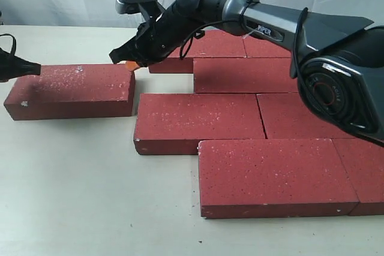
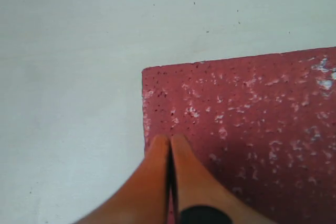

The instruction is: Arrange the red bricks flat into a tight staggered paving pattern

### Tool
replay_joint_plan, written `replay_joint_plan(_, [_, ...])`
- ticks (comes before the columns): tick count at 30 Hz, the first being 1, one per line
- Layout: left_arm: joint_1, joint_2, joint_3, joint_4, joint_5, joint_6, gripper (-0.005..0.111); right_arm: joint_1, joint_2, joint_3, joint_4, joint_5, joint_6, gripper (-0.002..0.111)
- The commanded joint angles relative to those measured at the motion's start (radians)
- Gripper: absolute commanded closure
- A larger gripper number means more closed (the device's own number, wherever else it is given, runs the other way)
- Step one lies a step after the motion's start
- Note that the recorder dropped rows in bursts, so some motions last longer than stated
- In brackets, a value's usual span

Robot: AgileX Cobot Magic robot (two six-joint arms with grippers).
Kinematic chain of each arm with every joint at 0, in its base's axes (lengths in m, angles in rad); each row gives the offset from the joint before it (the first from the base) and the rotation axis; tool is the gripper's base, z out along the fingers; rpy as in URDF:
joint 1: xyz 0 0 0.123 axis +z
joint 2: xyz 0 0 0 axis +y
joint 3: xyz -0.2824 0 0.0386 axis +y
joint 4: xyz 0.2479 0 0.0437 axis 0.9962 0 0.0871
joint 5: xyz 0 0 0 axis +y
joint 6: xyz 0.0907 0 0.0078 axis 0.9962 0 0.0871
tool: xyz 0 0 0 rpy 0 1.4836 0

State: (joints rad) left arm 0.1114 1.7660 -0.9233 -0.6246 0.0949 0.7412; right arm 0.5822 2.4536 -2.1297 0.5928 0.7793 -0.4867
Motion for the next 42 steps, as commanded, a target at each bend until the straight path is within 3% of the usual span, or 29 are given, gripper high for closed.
replay_joint_plan(1, [0.027, -0.012, 0.026, -0.003, -0.056, 0.000, 0.107, -0.011, -0.020, -0.006, -0.048, 0.014, -0.013, 0.108])
replay_joint_plan(4, [0.080, -0.008, 0.049, -0.009, -0.101, -0.002, 0.107, -0.013, -0.047, -0.008, -0.077, 0.114, -0.021, 0.108])
replay_joint_plan(8, [0.157, -0.008, 0.056, -0.030, -0.085, -0.005, 0.107, 0.010, -0.052, -0.008, -0.063, 0.305, -0.176, 0.108])
replay_joint_plan(11, [0.186, -0.001, 0.056, -0.060, -0.095, -0.005, 0.107, 0.047, -0.040, -0.008, -0.063, 0.342, -0.243, 0.108])
replay_joint_plan(17, [0.186, 0.094, 0.051, -0.119, -0.162, -0.005, 0.107, 0.120, -0.006, -0.008, -0.074, 0.211, -0.309, 0.108])
replay_joint_plan(26, [0.186, 0.149, -0.024, -0.080, -0.011, -0.001, 0.107, 0.138, 0.000, -0.010, -0.179, 0.185, -0.297, 0.108])
replay_joint_plan(34, [0.181, 0.149, -0.035, -0.103, 0.020, -0.001, 0.107, 0.138, 0.009, -0.010, -0.172, 0.160, -0.297, 0.108])
replay_joint_plan(42, [0.120, 0.149, -0.045, -0.121, -0.051, -0.001, 0.107, 0.138, 0.045, -0.010, -0.158, 0.134, -0.297, 0.108])
